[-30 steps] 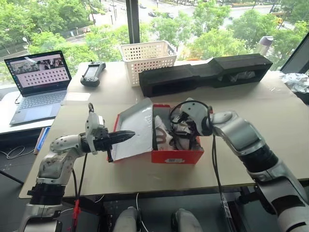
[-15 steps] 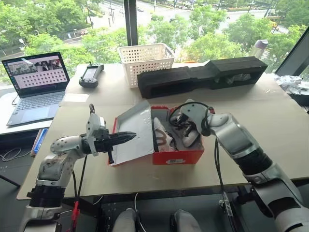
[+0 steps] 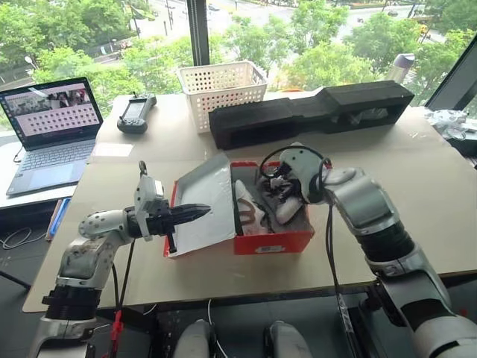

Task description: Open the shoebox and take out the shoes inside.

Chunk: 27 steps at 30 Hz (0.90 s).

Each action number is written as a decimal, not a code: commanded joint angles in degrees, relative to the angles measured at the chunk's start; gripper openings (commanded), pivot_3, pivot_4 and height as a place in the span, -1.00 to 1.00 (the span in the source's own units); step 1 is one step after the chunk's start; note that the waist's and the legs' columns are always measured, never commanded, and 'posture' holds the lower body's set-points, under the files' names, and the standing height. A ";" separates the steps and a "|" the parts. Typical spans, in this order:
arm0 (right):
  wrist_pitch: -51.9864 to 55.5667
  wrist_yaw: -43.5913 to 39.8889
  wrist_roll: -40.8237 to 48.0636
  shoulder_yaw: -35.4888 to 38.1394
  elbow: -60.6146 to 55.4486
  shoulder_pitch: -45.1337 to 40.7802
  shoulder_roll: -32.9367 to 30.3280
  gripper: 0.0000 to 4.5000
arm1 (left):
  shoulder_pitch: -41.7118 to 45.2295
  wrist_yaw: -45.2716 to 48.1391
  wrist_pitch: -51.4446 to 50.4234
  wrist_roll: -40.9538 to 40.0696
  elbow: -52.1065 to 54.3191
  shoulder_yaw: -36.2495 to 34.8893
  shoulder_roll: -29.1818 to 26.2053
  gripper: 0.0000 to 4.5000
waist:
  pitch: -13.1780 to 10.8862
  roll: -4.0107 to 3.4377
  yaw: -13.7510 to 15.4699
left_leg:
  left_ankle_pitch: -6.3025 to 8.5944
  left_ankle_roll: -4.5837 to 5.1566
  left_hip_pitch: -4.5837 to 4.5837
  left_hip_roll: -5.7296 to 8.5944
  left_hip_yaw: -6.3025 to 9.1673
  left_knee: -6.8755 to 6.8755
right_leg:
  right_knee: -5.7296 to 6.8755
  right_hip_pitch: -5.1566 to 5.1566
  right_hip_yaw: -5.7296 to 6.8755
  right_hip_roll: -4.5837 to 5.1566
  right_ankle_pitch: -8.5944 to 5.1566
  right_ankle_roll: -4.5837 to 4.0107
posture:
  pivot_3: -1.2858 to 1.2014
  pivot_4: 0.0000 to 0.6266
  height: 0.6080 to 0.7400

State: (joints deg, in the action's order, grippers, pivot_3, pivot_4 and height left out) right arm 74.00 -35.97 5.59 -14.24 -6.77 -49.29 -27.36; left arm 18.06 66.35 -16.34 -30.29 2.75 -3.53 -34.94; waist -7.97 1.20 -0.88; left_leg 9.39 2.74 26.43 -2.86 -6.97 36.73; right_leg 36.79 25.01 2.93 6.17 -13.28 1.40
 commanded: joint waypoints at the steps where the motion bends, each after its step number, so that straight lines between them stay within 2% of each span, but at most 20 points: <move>1: 2.41 -1.05 4.12 5.32 -2.34 -2.13 0.04 -0.99 | 1.29 -0.76 2.24 -0.15 0.10 -0.77 1.37 -1.00 | -0.01 0.00 0.05 | 0.02 0.02 0.01 0.00 -0.01 0.00 | -0.01 0.00 0.01 -0.01 0.00 0.01 | 0.03 -0.52 0.90; 9: 3.95 -1.06 9.25 11.29 -0.78 -3.43 -1.76 -0.99 | 0.53 -1.27 5.52 1.19 -1.20 -0.34 3.56 -1.00 | -0.04 0.00 0.05 | 0.02 0.03 0.02 0.00 -0.01 -0.01 | -0.02 -0.01 0.03 -0.03 -0.01 0.02 | 0.03 -0.52 0.90; 19: 5.63 -2.31 18.33 26.21 3.86 -9.36 -2.98 -0.99 | 0.11 -1.01 5.42 1.49 -1.19 -0.09 3.54 -1.00 | -0.13 -0.09 0.06 | 0.02 0.03 0.02 -0.01 -0.02 -0.01 | -0.02 -0.02 0.02 -0.08 0.00 0.02 | 0.03 -0.52 0.90; 20: 3.03 -0.07 17.68 29.83 7.65 -10.45 -3.24 -0.99 | 0.08 -1.05 5.36 1.53 -1.21 -0.08 3.50 -1.00 | -0.13 -0.09 0.07 | 0.02 0.03 0.02 0.00 -0.03 -0.01 | -0.02 -0.02 0.01 -0.07 0.00 0.03 | 0.03 -0.52 0.90; 22: -4.88 2.93 13.41 30.31 13.48 -9.30 -7.04 -0.99 | -0.10 -1.23 5.25 1.63 -0.94 -0.09 3.37 -1.00 | -0.13 -0.09 0.32 | 0.02 0.03 0.02 0.00 -0.03 0.01 | -0.03 -0.05 0.01 -0.07 0.01 0.04 | 0.03 -0.52 0.90; 24: -13.92 5.24 7.68 26.09 19.69 -6.10 -11.69 -0.99 | -0.19 -1.37 5.15 1.54 -0.81 -0.16 3.32 -1.00 | -0.17 -0.11 0.92 | 0.02 0.03 0.02 0.07 -0.03 0.01 | -0.07 -0.08 0.02 -0.02 0.03 0.09 | 0.03 -0.52 0.90; 27: -24.10 9.90 5.39 27.95 30.36 -3.74 -11.61 -0.99 | -0.20 -1.52 5.18 1.64 -0.93 -0.06 3.36 -1.00 | -0.17 -0.11 1.10 | 0.06 0.06 0.02 0.10 -0.07 0.00 | -0.33 -0.12 0.02 0.01 0.01 0.11 | 0.03 -0.52 0.90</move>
State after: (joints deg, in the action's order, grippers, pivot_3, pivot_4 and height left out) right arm 57.36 -28.72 12.30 12.38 18.93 -53.70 -39.66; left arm 17.31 65.07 -12.28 -29.01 1.08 -3.34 -31.54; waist -8.14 1.09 0.22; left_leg 9.45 2.83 26.45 -2.78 -7.08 36.72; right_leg 36.38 24.86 2.93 6.16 -13.25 1.51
